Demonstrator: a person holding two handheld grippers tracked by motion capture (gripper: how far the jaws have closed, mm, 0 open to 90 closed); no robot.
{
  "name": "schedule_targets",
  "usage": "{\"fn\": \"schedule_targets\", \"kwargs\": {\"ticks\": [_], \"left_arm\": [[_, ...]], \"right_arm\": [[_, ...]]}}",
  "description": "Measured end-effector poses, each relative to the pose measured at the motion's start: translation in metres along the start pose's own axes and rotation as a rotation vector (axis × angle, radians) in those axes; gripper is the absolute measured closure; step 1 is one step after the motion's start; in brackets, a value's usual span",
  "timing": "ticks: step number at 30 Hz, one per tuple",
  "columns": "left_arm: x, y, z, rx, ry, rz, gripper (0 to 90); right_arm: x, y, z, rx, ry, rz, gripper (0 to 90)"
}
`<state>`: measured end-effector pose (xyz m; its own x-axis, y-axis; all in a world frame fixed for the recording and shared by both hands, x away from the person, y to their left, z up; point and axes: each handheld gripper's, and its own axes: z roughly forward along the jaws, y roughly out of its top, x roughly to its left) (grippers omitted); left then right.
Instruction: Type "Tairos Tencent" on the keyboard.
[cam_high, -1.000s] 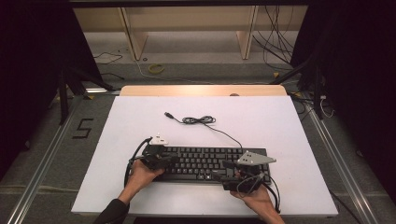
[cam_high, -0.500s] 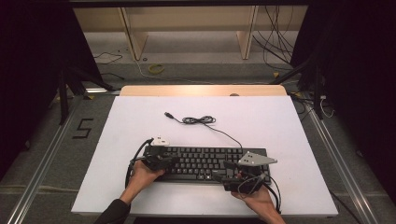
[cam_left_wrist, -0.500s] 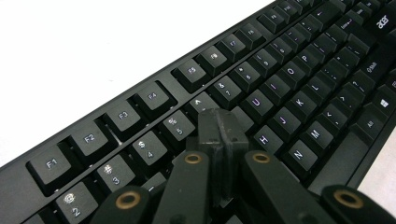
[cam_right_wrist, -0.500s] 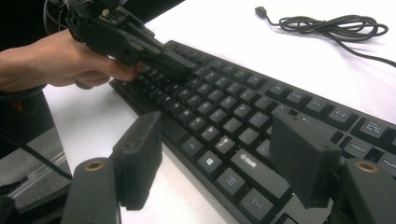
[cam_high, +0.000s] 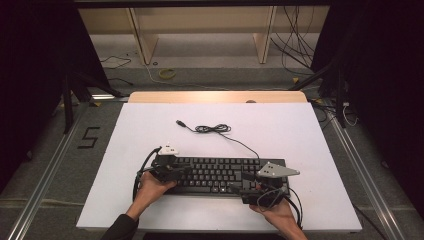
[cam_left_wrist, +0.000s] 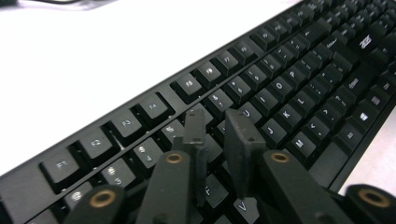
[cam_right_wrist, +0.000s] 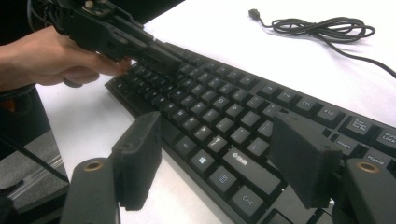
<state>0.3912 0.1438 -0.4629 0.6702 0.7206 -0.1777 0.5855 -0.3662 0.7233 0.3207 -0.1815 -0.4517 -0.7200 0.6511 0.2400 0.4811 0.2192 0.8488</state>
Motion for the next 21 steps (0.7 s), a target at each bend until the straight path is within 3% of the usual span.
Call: {"fn": "schedule_targets", "kwargs": {"ticks": [12, 21], "left_arm": [[-0.003, -0.003, -0.021, -0.139, -0.116, -0.045, 41.9], [-0.006, -0.011, -0.040, -0.247, -0.158, -0.057, 32.2]], "right_arm": [[-0.003, -0.001, -0.007, -0.023, -0.011, 0.003, 34.0], [-0.006, -0.003, -0.013, -0.036, -0.021, 0.000, 33.6]]}}
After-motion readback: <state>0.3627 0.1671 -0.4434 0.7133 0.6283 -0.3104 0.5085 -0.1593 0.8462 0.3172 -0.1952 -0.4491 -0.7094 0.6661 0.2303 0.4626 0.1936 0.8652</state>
